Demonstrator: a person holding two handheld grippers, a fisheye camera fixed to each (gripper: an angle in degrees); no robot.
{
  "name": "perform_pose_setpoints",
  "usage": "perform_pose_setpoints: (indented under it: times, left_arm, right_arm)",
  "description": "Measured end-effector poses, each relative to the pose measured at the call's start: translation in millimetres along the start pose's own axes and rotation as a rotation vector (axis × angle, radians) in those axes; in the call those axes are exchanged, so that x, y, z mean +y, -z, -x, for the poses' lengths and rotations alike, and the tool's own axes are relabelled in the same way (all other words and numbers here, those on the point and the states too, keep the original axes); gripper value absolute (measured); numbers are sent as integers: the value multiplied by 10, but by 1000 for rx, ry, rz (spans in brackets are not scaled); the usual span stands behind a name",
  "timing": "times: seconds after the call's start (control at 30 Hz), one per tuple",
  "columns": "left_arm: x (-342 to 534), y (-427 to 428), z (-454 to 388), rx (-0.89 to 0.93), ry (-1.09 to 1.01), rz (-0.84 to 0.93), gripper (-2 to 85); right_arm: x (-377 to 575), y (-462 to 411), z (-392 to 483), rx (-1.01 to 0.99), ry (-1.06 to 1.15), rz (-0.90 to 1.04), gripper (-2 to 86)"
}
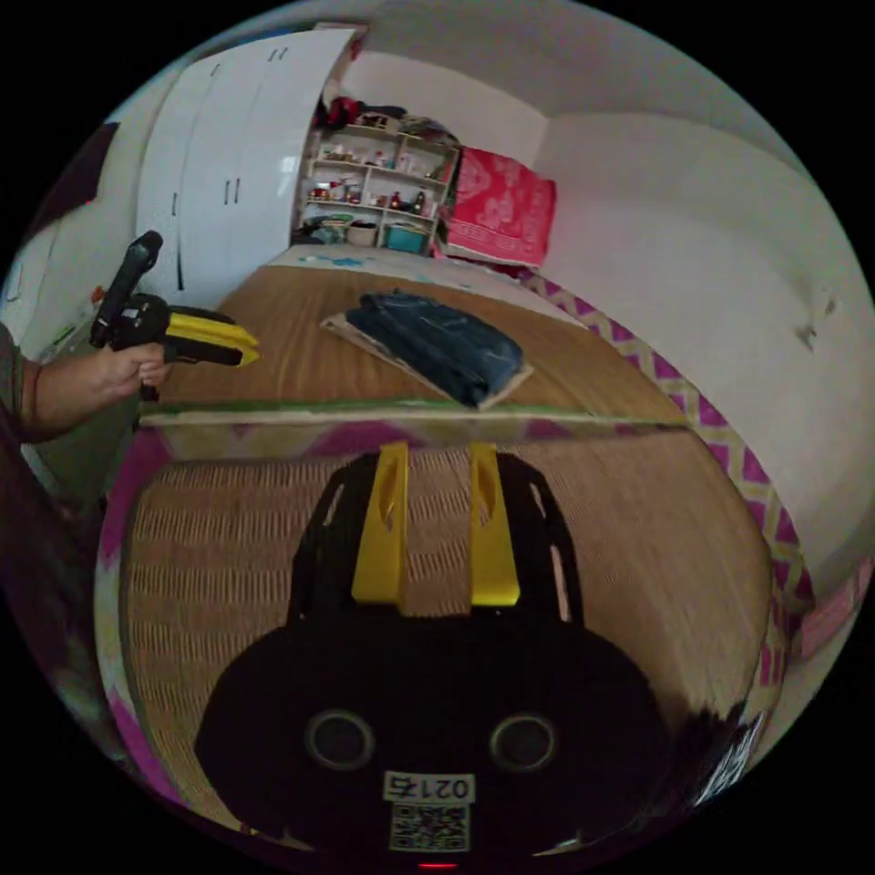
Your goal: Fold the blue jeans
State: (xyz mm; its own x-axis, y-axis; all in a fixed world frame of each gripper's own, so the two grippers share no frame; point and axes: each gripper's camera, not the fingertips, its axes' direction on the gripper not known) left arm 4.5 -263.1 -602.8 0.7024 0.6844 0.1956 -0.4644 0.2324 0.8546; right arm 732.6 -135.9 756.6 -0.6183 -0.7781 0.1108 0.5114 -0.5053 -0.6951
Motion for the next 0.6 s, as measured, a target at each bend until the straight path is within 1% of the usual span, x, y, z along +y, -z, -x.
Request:
perform_pose_setpoints:
  times: [0.1,0.2,0.27,0.4,0.5,0.6]
  left_arm:
    - [184,-102,453,15,103,73,14]
    - [283,-106,682,26,183,94,-5]
    - [301,-75,757,57,184,92,-8]
    - [289,-145,877,45,192,194,-9]
    - [323,-83,977,51,200,181,-10]
    - [364,-23,1112,80,220,173,-10]
  right_arm:
    - [-601,-706,513,-35,112,-4,129]
    - [-1106,-1410,1016,-15,220,41,136]
    - [-1365,-1780,1271,-1,261,61,136]
    - [-1823,-2484,1806,30,350,86,144]
    - [-2056,-2928,2180,10,393,116,150]
    - [-2243,-3322,2469,60,386,143,135]
